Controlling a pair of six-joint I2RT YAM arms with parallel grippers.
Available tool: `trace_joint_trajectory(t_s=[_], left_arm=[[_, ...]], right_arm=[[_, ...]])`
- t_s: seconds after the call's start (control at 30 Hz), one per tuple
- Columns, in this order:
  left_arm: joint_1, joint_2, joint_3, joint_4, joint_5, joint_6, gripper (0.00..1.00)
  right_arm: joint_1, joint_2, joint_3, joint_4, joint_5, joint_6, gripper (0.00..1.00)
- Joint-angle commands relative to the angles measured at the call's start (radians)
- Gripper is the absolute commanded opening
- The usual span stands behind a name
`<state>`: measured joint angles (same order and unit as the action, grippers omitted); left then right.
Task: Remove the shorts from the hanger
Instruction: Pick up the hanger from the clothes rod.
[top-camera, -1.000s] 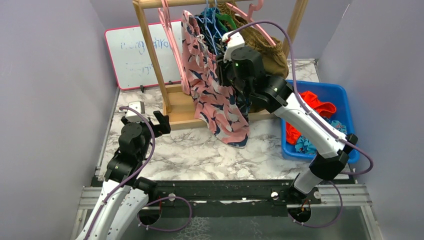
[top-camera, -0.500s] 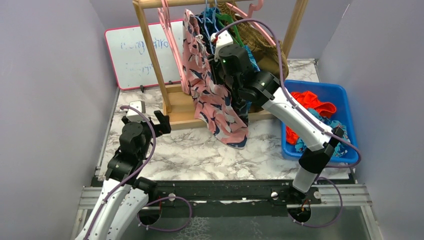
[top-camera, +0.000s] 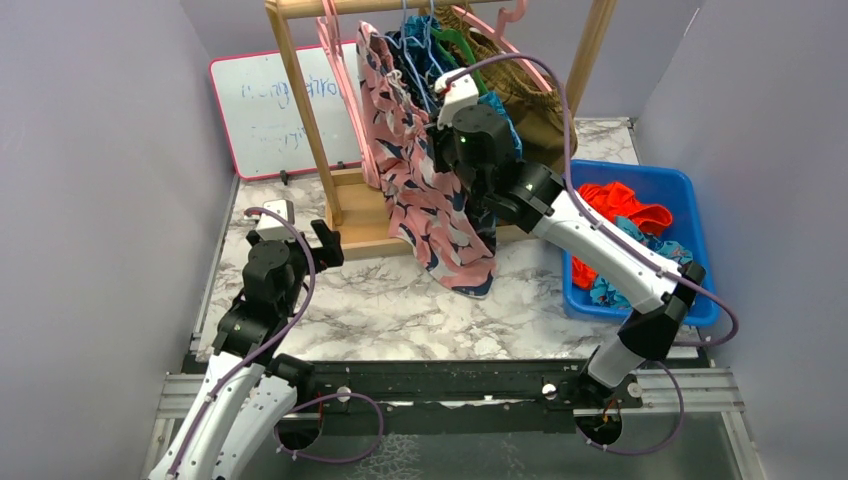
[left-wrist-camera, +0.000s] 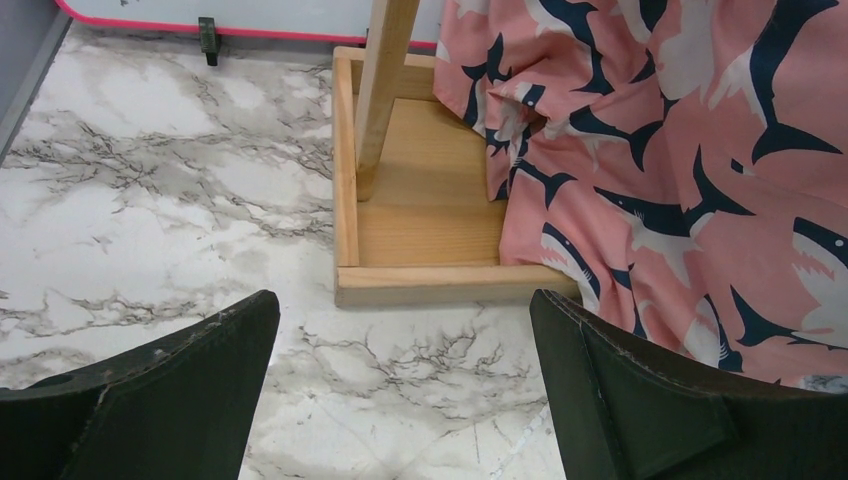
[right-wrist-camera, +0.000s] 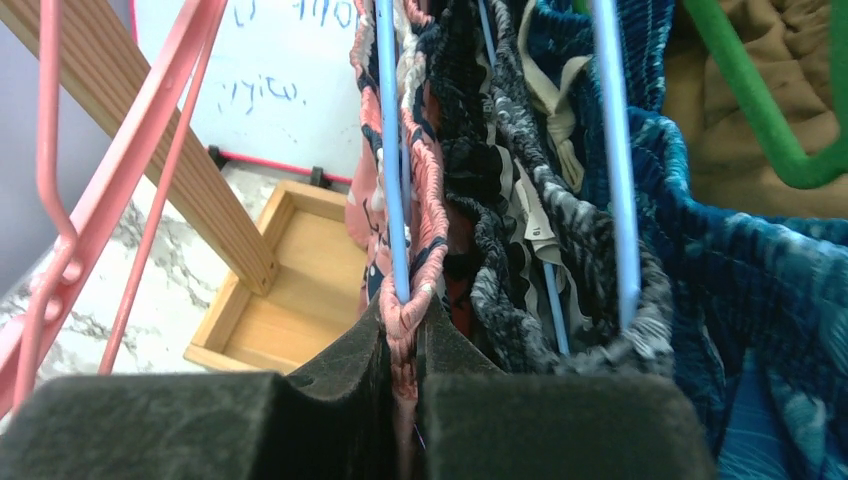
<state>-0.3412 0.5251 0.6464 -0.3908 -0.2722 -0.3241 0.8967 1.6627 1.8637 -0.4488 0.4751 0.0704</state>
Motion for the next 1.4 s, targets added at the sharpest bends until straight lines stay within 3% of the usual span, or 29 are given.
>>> trace_joint_trajectory(t_s=[0.0, 0.17, 0.47, 0.83, 0.97, 1.1, 1.27, 1.37], left_arm=[[0.005, 0.0, -0.008, 0.02, 0.025, 0.011, 0.99], [0.006, 0.002, -0.007, 0.017, 0.023, 0.013, 0.99], [0.006, -0.005, -0.007, 0.014, 0.009, 0.011, 0.99], [0.005, 0.011, -0.004, 0.016, 0.014, 0.01, 0.99], [0.007, 0.014, -0.002, 0.018, 0.012, 0.01, 0.99], [0.006, 0.016, -0.002, 0.017, 0.013, 0.008, 0.99], [0.006, 0.023, 0.001, 0.013, 0.0, 0.013, 0.99], [0.006, 0.016, 0.006, 0.0, -0.021, 0.008, 0.99]], right_arm=[[0.002, -0.115, -0.146, 0.294, 0.0, 0.032, 0.01], [-0.011, -0.161, -0.281, 0.601, -0.01, -0.012, 0.01], [-0.013, -0.17, -0.286, 0.655, -0.077, -0.015, 0.01], [-0.013, -0.262, -0.291, 0.356, -0.209, 0.036, 0.01], [-0.013, -0.33, -0.355, 0.266, -0.273, 0.054, 0.01], [-0.013, -0.422, -0.457, 0.171, -0.217, 0.086, 0.01], [-0.013, -0.541, -0.608, 0.097, -0.415, 0.13, 0.01], [-0.013, -0.637, -0.718, 0.043, -0.421, 0.211, 0.01]])
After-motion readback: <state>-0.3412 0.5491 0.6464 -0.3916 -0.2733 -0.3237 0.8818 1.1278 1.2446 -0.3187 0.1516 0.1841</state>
